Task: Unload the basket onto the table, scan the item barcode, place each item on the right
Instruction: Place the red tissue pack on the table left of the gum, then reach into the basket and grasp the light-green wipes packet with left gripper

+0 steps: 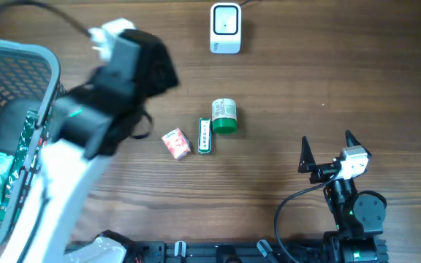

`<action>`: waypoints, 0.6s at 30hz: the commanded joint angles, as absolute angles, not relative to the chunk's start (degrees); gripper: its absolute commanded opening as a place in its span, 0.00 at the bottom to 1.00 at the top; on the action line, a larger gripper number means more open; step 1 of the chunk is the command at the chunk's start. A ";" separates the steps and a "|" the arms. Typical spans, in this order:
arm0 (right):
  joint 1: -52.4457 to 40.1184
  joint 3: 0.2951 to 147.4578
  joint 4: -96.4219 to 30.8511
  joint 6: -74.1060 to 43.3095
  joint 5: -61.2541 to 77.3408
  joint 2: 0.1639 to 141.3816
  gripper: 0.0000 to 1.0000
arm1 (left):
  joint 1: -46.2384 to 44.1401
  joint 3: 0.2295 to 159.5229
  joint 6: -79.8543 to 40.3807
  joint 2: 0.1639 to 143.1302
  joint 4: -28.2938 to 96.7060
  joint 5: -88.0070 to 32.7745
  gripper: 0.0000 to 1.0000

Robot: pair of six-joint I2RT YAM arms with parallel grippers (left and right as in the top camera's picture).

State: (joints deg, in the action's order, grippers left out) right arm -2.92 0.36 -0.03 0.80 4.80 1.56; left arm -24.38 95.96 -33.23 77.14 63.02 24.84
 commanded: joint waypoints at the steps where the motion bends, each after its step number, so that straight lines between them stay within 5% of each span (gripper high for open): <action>1: -3.05 0.32 0.12 1.48 4.23 1.34 1.00 | -15.44 100.42 -48.64 70.35 65.10 42.83 1.00; 9: -3.05 0.32 0.12 1.45 4.23 1.34 1.00 | 17.39 96.47 -85.89 69.95 90.11 42.89 1.00; 18: -3.05 0.32 0.12 1.48 4.23 1.34 1.00 | 37.34 84.31 -95.37 81.49 76.05 32.93 1.00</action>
State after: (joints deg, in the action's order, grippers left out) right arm -2.92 0.36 -0.03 0.80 4.80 1.58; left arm 33.21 86.89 -92.16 78.28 79.72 38.35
